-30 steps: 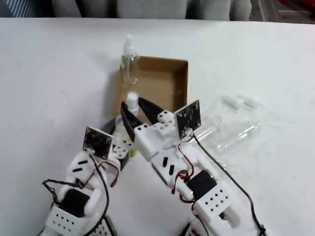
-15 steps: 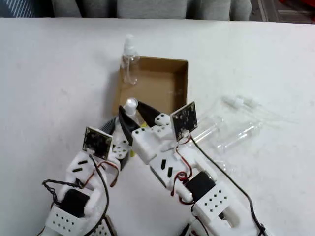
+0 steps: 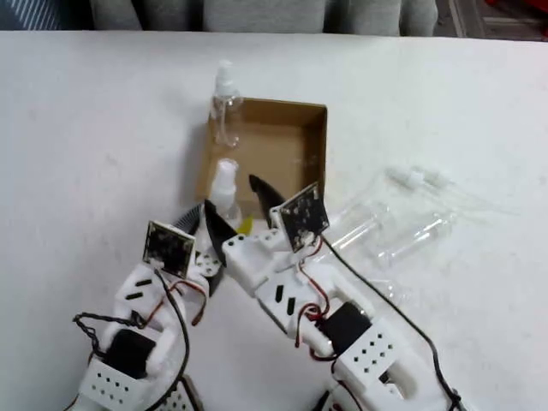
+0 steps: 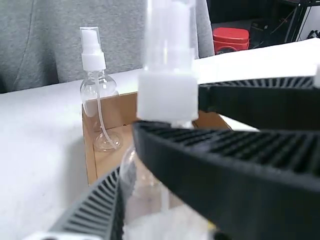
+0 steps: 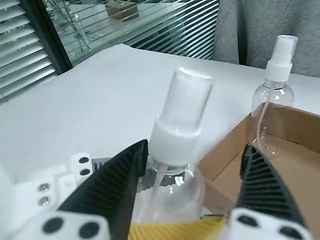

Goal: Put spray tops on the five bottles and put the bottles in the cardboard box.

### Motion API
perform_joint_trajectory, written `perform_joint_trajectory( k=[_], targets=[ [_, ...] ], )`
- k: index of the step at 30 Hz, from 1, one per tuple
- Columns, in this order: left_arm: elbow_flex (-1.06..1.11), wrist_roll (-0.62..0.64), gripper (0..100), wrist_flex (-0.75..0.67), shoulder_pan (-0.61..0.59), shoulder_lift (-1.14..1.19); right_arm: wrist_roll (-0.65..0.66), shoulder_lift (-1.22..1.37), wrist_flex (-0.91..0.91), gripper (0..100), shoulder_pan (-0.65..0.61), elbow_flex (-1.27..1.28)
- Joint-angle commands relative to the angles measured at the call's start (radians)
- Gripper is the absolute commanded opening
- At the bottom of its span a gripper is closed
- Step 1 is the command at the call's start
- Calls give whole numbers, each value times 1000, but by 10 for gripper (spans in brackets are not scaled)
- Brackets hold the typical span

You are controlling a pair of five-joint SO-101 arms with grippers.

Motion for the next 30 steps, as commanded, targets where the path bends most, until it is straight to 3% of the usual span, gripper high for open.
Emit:
perform_joint_trajectory(
  k=[1, 8, 11, 14, 17, 20, 23, 25, 30],
  targets=[
    [-3, -9, 21, -12, -1, -15, 20, -94, 65, 265, -4, -18],
    [-3, -9, 21, -12, -1, -15, 25, -334, 406, 265, -4, -120],
    [-3, -9, 21, -12, -1, -15, 43, -326, 555, 265, 1, -209],
    [-3, -9, 21, -12, -1, -15, 69, -285, 593, 265, 7, -236],
    [-3, -9, 21, -12, -1, -15, 72, -243, 562, 214, 50, -242],
    [-3, -9, 21, -12, -1, -15, 66, -200, 467, 17, 139, -241],
    [-3, -9, 21, -12, -1, -15, 64, -134, 387, 58, 232, -236],
    [-3, -9, 21, -12, -1, -15, 63, -67, 340, 22, 266, -238],
    [-3, -9, 21, -12, -1, -15, -21, 140, 136, 15, 269, -233]
  ],
)
